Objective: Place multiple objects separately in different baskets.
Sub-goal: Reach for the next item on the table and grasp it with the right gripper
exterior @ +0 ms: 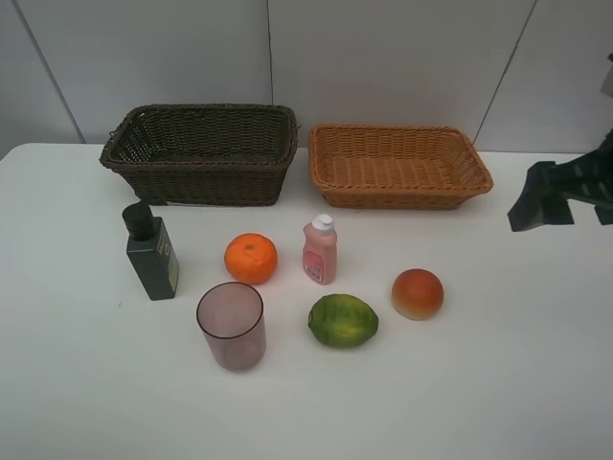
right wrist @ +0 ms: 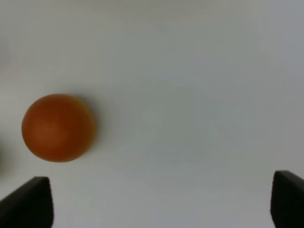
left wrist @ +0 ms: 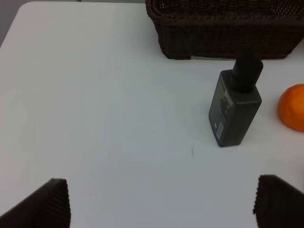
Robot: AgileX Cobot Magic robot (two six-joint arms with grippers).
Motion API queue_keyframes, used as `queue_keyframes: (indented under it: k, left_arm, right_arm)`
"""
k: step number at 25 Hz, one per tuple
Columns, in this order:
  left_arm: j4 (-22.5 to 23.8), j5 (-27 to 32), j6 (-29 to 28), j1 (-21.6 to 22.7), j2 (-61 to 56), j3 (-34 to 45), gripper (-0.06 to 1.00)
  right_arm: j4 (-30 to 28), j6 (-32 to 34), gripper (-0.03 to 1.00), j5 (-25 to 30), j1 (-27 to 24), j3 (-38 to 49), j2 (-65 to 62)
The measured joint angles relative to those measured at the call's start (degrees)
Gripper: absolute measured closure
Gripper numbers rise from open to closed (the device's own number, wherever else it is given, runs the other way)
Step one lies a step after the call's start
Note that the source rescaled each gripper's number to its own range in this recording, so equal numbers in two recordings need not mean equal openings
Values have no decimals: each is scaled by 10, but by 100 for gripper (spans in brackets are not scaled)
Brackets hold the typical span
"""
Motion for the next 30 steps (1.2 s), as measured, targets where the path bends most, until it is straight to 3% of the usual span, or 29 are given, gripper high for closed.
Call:
queue_keyframes:
  k: [12, 19, 30]
  left_arm:
    - [0, 0, 0, 0, 0, 0, -6]
    - [0, 0, 0, 0, 0, 0, -6]
    - [0, 0, 0, 0, 0, 0, -6]
  right_arm:
    - [16, 9, -3, 37, 2, -83, 97]
    - [13, 13, -3, 38, 74, -111, 174]
    - [13, 128, -3, -4, 124, -122, 268]
